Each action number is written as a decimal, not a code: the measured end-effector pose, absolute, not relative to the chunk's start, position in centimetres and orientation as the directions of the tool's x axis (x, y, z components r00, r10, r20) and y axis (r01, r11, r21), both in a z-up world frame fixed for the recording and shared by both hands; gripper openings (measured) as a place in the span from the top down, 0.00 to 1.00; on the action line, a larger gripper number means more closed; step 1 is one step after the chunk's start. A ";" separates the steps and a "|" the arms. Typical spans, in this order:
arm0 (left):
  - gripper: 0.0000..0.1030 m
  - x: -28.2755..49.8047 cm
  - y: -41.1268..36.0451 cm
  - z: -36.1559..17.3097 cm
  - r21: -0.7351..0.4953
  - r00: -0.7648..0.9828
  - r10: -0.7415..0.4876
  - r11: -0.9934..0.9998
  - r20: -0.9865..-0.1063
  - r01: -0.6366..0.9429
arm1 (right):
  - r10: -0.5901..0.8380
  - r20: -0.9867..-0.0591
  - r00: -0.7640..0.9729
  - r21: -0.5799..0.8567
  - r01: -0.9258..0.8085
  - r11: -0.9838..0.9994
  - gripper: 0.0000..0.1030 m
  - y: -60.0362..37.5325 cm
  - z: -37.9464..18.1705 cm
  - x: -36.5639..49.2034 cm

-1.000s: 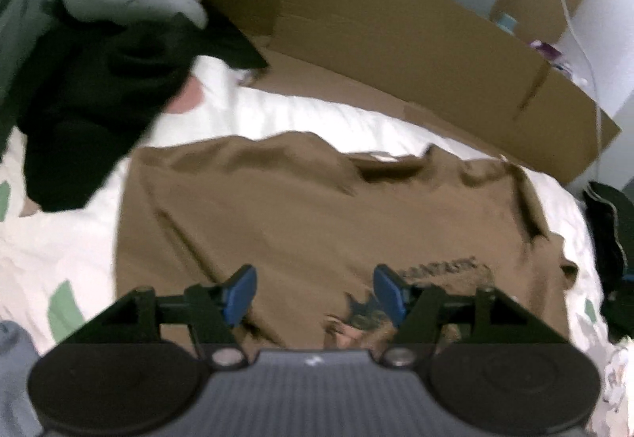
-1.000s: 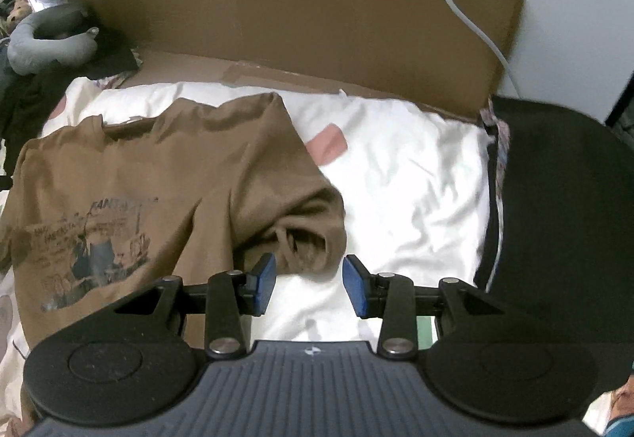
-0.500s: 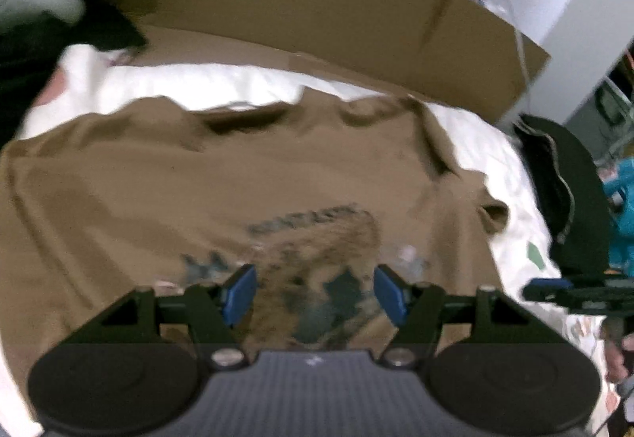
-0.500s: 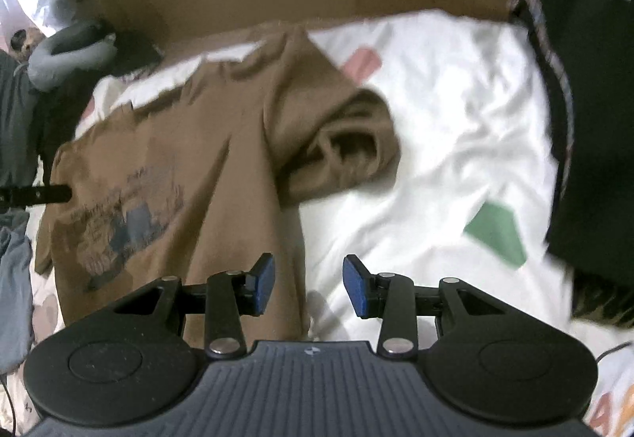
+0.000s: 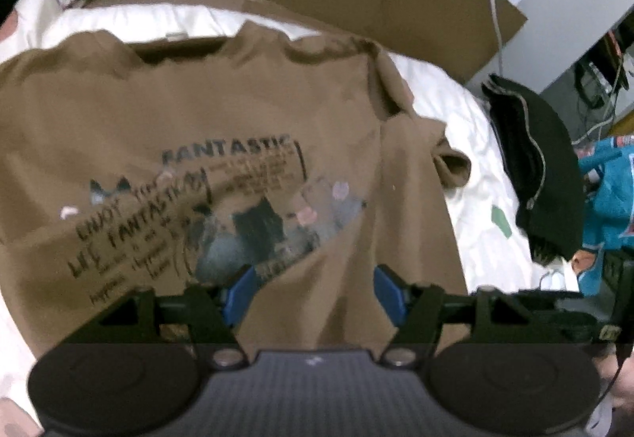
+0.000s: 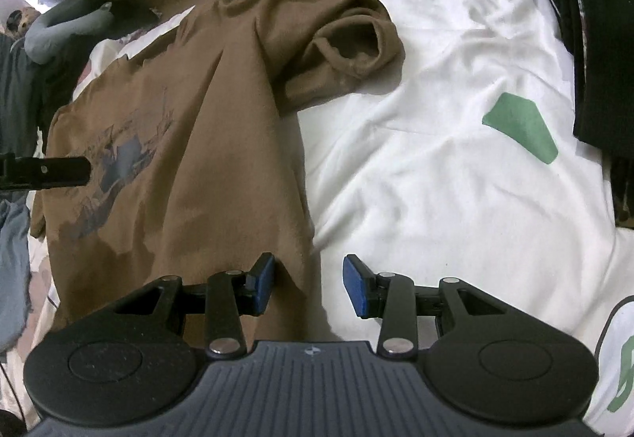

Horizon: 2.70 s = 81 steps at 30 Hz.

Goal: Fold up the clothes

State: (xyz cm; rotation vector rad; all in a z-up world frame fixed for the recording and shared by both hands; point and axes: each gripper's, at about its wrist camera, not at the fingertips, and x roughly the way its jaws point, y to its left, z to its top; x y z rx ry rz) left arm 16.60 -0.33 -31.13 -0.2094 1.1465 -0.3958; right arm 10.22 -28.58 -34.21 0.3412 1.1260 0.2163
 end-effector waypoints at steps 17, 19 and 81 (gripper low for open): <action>0.29 17.9 -3.0 -30.0 -0.410 0.340 -0.482 0.873 -0.808 0.264 | 0.493 -0.727 0.477 0.531 -0.065 0.845 0.99 -24.6 -30.9 10.2; 0.28 18.2 -3.5 -29.8 -0.427 0.339 -0.499 0.864 -0.798 0.267 | 0.515 -0.710 0.479 0.553 -0.074 0.830 0.99 -23.8 -30.4 10.5; 0.94 25.9 2.9 -32.7 -0.432 0.383 -0.462 0.886 -0.800 0.167 | 0.219 -0.753 0.621 0.330 0.067 0.942 1.00 -22.6 -30.5 21.9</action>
